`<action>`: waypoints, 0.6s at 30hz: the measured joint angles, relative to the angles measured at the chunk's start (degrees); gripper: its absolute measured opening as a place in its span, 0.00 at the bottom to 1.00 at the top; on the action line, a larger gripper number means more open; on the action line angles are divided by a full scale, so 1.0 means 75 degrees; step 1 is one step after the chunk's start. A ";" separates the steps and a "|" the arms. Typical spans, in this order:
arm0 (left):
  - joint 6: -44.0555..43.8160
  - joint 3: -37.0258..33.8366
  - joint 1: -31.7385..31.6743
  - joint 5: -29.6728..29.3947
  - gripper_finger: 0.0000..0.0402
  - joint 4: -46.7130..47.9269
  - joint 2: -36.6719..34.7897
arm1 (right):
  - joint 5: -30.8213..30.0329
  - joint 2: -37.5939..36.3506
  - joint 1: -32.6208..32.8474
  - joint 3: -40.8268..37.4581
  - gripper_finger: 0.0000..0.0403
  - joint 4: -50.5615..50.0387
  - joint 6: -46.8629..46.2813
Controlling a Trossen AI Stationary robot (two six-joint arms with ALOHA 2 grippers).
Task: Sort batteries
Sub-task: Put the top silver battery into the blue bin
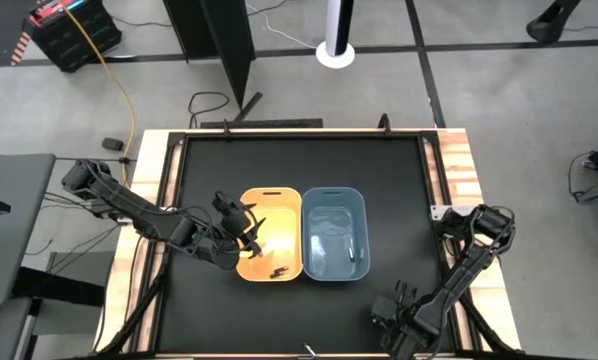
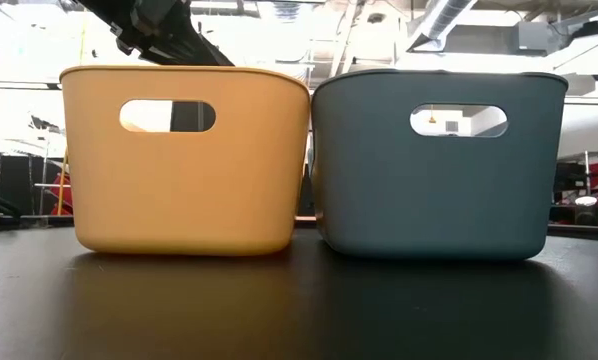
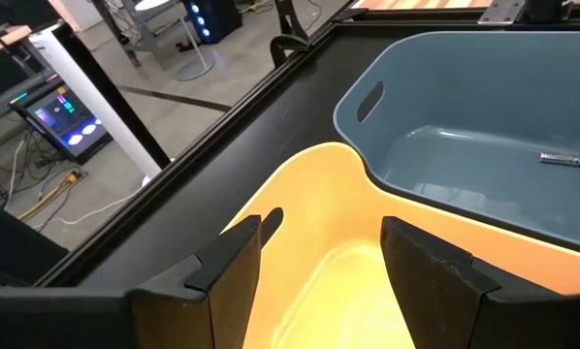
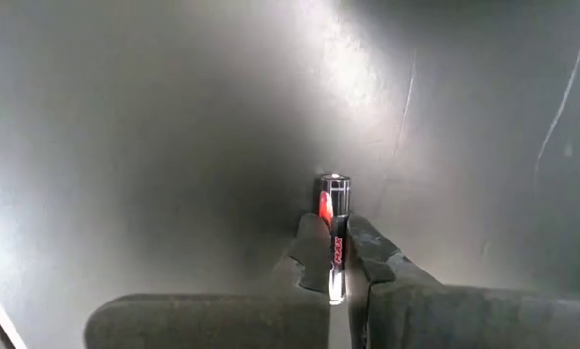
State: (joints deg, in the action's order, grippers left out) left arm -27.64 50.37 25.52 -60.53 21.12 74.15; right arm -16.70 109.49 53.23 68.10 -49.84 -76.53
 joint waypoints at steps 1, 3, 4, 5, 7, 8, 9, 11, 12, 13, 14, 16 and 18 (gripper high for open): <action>0.0000 0.0000 0.0000 0.0006 0.52 0.0000 0.0000 | -0.0019 0.0000 0.0000 0.0000 0.03 -0.0013 0.0000; 0.0000 0.0000 0.0001 0.0009 0.52 -0.0003 0.0000 | -0.0068 0.0000 0.0003 0.0000 0.03 -0.0029 0.0001; 0.0000 0.0000 0.0003 0.0012 0.52 -0.0003 0.0000 | -0.0084 0.0000 0.0003 0.0000 0.03 -0.0039 0.0003; 0.0000 0.0000 0.0002 0.0014 0.52 -0.0002 0.0000 | -0.0087 0.0000 0.0003 0.0000 0.03 -0.0045 0.0003; 0.0000 0.0000 0.0001 0.0016 0.52 -0.0003 0.0000 | -0.0121 -0.0030 0.0003 -0.0003 0.03 -0.0065 0.0003; 0.0000 0.0000 0.0003 0.0019 0.52 -0.0001 0.0000 | -0.0159 -0.0036 0.0003 -0.0003 0.03 -0.0085 0.0005; 0.0000 0.0000 0.0002 0.0024 0.52 -0.0003 0.0000 | -0.0180 -0.0063 -0.0002 -0.0005 0.03 -0.0096 0.0006; 0.0000 0.0000 0.0002 0.0032 0.52 0.0000 0.0000 | -0.0401 -0.0108 0.0004 -0.0023 0.03 -0.0168 0.0007; 0.0000 0.0000 0.0003 0.0032 0.52 -0.0003 0.0000 | -0.0447 -0.0134 -0.0005 -0.0033 0.03 -0.0217 0.0008; 0.0000 0.0000 0.0003 0.0035 0.52 0.0000 0.0000 | -0.0499 -0.0170 -0.0013 -0.0034 0.03 -0.0231 0.0005; 0.0000 0.0000 0.0002 0.0034 0.52 0.0000 0.0000 | -0.0547 -0.0210 -0.0015 -0.0024 0.03 -0.0211 0.0007; 0.0000 0.0000 0.0003 0.0035 0.52 0.0000 0.0000 | -0.0534 -0.0242 -0.0035 -0.0009 0.03 -0.0225 0.0006; 0.0000 0.0000 0.0001 0.0035 0.52 0.0000 0.0000 | -0.0477 -0.0231 -0.0038 -0.0014 0.03 -0.0251 0.0014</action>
State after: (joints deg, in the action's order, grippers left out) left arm -27.64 50.37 25.53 -60.27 21.12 74.15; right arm -20.28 107.76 52.95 67.99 -51.72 -76.43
